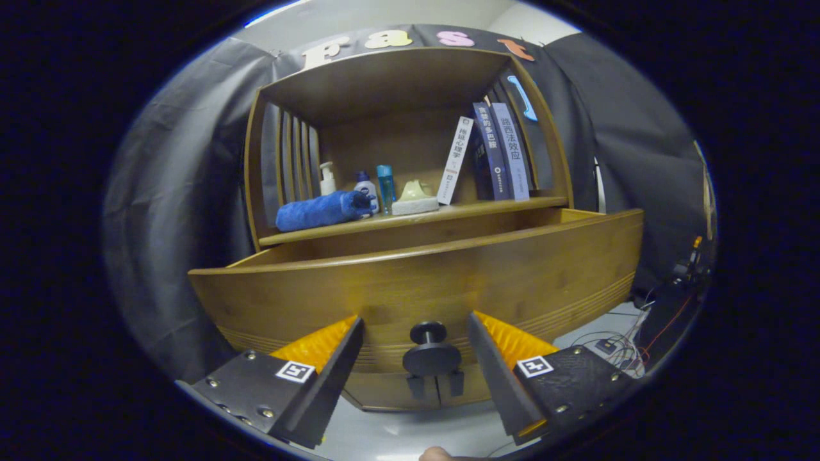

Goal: Pull open the drawer, take out the items inside it, and place them on the countertop above the cabinet.

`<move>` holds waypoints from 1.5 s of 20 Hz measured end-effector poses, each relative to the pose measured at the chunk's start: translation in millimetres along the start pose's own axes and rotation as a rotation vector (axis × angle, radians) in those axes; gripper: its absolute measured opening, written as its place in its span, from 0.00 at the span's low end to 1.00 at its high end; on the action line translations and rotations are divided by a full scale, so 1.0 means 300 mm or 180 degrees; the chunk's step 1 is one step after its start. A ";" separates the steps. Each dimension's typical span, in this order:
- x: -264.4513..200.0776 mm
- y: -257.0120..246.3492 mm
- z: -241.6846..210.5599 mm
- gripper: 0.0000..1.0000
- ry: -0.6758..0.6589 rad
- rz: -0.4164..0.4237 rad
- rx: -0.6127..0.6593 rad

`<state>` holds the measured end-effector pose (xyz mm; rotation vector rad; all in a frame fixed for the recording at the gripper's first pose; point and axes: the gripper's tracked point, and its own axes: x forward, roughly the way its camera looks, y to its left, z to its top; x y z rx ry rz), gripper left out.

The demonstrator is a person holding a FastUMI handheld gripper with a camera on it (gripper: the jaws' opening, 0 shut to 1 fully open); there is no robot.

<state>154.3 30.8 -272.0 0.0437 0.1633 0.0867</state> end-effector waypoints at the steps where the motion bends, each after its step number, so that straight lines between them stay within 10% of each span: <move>1: 0.028 0.002 -0.013 0.99 0.0084 -0.0004 -0.0008; 30: 0.402 0.010 -0.028 0.99 0.0693 -0.0263 0.0041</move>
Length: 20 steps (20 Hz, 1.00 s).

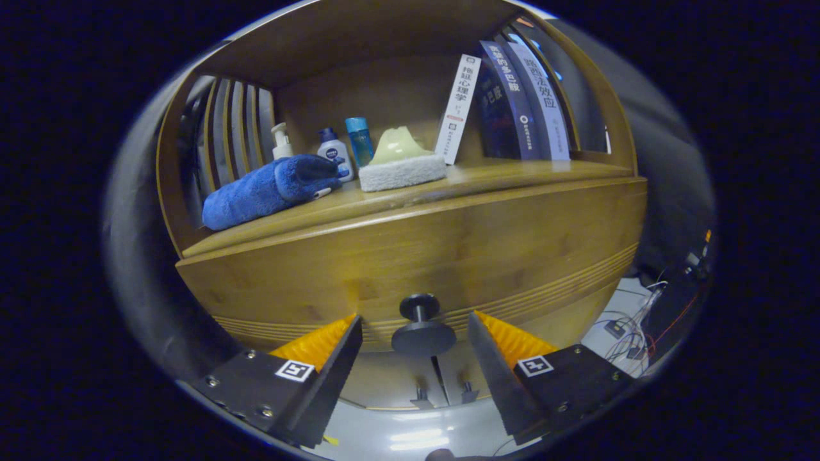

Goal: Pull open the drawer, take out the items inside it, and place them on the countertop above the cabinet.

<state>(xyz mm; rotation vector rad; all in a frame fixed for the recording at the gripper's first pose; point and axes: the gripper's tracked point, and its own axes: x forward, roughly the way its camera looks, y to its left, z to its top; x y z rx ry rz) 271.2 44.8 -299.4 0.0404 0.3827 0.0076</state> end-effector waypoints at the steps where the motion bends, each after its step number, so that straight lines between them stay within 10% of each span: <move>1: -0.013 0.006 0.010 0.99 -0.0008 0.0006 -0.0017; 20: -0.617 0.078 0.132 0.99 -0.0247 0.0352 0.0384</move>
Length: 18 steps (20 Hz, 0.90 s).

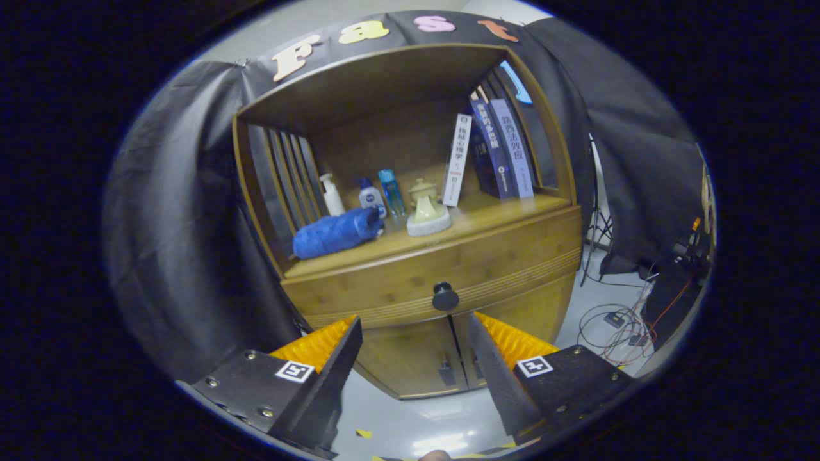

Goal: Pull open the drawer, take out the items inside it, and place them on the countertop above the cabinet.

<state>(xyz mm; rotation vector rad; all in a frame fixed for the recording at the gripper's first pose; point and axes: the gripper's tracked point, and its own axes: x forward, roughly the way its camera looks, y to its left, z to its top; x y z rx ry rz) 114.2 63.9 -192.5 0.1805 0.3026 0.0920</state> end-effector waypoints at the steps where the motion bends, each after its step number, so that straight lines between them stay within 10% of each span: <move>1: -0.035 0.019 0.030 0.99 -0.0034 0.0052 0.0047; 18: -0.522 0.125 0.577 0.99 -0.1269 -0.0036 -0.0658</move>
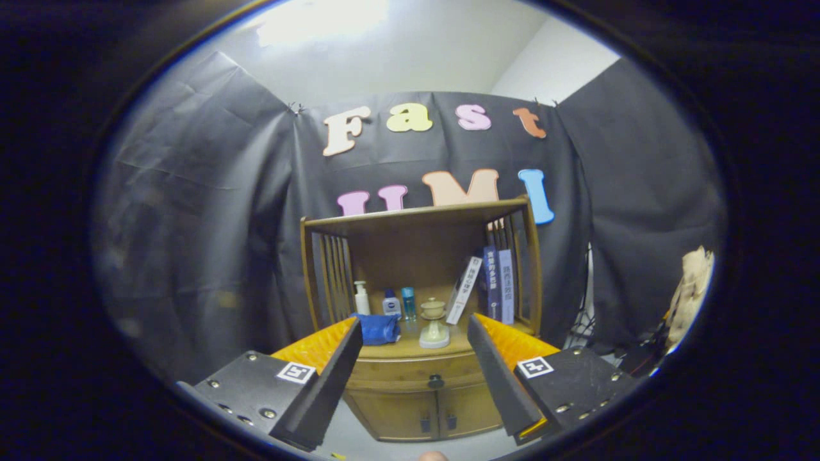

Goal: Pull open the drawer, take out the items inside it, and place them on the countertop above the cabinet.

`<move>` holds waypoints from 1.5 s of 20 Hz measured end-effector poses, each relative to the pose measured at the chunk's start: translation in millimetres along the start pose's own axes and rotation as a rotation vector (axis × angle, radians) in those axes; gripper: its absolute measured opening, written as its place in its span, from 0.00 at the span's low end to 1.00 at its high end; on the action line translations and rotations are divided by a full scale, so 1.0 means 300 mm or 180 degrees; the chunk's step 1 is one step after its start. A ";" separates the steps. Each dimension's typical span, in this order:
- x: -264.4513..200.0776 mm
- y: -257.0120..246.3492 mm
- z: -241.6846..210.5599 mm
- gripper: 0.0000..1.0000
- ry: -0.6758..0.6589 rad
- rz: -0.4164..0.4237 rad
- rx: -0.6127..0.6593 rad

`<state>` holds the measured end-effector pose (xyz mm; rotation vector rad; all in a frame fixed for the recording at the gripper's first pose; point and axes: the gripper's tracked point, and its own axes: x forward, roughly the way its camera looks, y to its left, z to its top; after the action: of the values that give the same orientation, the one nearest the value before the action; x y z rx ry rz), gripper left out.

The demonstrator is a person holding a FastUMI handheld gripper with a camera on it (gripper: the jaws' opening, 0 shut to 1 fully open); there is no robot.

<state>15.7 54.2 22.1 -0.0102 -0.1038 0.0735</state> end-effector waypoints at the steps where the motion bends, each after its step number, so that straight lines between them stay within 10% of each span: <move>1: -0.009 0.002 -0.006 0.99 0.0005 0.0001 -0.0006; 30: -0.055 0.029 -0.014 0.99 -0.0035 0.0203 0.0214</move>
<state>-0.8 61.7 16.3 0.0540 -0.1120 0.1407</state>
